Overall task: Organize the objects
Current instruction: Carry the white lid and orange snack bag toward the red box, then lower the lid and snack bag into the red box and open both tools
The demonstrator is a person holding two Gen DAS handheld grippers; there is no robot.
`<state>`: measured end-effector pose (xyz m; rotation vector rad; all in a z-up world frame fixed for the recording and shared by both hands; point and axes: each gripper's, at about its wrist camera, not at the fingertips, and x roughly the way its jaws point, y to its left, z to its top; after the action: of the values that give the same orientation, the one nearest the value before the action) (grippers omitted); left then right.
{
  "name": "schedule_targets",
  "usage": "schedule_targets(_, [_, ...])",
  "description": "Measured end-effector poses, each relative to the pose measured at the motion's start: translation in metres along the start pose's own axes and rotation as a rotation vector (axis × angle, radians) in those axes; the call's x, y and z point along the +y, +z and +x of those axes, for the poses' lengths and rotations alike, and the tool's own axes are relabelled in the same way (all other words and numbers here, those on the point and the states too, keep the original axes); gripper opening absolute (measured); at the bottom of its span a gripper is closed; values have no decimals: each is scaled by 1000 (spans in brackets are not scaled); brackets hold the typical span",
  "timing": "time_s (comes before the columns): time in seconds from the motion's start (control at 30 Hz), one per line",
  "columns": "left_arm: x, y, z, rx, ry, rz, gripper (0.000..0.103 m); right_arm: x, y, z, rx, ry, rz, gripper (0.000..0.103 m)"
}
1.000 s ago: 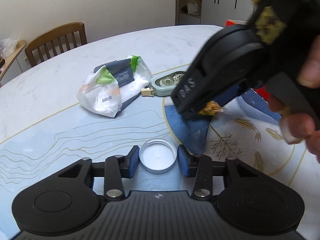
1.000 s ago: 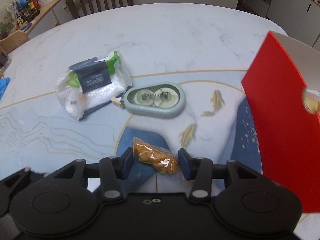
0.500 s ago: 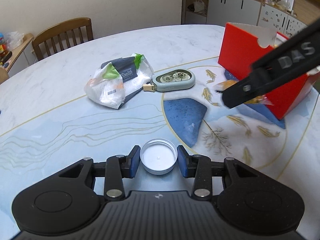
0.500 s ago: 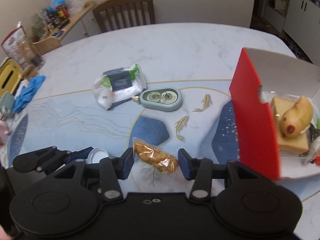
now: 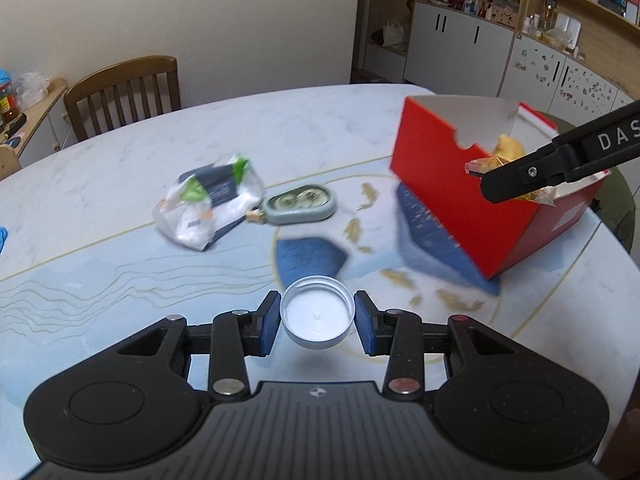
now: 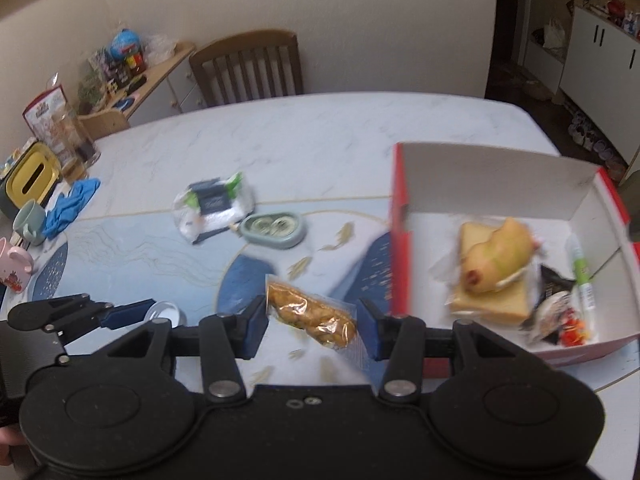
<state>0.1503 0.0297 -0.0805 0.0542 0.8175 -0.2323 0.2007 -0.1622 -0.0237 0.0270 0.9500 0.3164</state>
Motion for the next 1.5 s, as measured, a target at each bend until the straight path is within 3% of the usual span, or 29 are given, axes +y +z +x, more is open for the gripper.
schedule_targets(0.37, [-64,35,3,-16,-46,49,38,-92,-1,-20,-62,-55,94,47])
schedule_targets(0.57, [-106,62,9,-65,-76,93,38,-148,0,-22,-80,-119,171,47])
schedule_targets(0.83, [-165,89,25,-70,-127,184,38,-198,5,-20,-95,-157,201,47])
schedule_targets(1.23, [-211,117,79,51,-172,205,38,-223,13,17,-17,-124,196,48])
schedule_targets(1.5, [-227,123,118,148,-159,204,38,-228,13,43,45,-115,203,48])
